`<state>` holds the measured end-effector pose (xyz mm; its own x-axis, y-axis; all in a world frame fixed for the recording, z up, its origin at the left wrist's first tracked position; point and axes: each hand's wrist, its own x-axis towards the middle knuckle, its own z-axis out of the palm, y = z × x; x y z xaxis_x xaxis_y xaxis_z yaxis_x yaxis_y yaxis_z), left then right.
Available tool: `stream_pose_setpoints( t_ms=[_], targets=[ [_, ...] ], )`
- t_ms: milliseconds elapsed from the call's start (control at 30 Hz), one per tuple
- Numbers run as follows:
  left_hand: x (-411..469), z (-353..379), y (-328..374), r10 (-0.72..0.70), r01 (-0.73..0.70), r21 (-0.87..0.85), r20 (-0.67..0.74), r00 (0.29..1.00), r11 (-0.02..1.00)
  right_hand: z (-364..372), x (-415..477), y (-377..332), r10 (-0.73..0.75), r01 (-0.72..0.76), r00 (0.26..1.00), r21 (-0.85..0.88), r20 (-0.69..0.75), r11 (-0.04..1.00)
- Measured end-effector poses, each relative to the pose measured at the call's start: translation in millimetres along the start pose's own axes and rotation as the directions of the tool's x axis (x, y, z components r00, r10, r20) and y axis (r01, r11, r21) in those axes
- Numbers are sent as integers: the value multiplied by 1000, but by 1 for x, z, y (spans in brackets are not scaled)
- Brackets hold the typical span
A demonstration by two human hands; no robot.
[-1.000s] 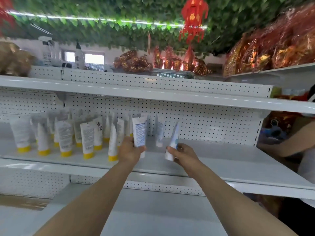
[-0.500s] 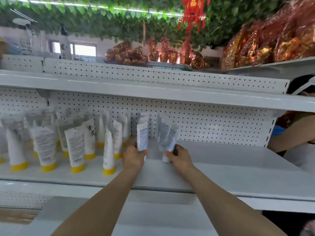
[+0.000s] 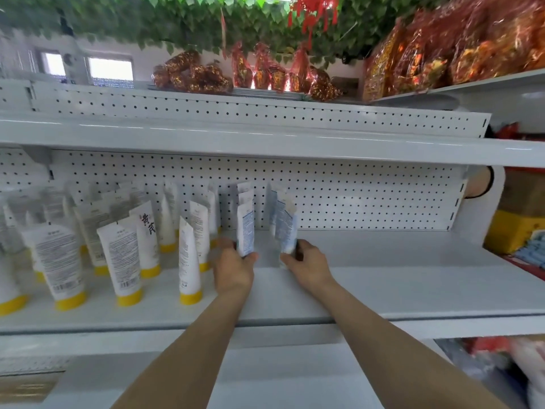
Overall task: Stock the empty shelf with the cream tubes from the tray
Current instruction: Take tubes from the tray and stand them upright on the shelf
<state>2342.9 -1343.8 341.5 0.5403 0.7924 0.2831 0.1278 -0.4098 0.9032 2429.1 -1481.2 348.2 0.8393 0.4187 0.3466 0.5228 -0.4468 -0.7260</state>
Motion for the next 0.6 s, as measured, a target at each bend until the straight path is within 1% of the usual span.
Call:
stream_pose_setpoints(
  t_ms=[400, 600],
  targets=[
    [0, 0, 0, -5, 5, 25, 3, 1000, 1000, -1, -4, -2, 19, -19, 1000, -6, -8, 1000],
    [-5, -5, 5, -26, 24, 34, 50, 998, 999, -1, -8, -6, 34, -33, 999, -32, 37, 999]
  ],
)
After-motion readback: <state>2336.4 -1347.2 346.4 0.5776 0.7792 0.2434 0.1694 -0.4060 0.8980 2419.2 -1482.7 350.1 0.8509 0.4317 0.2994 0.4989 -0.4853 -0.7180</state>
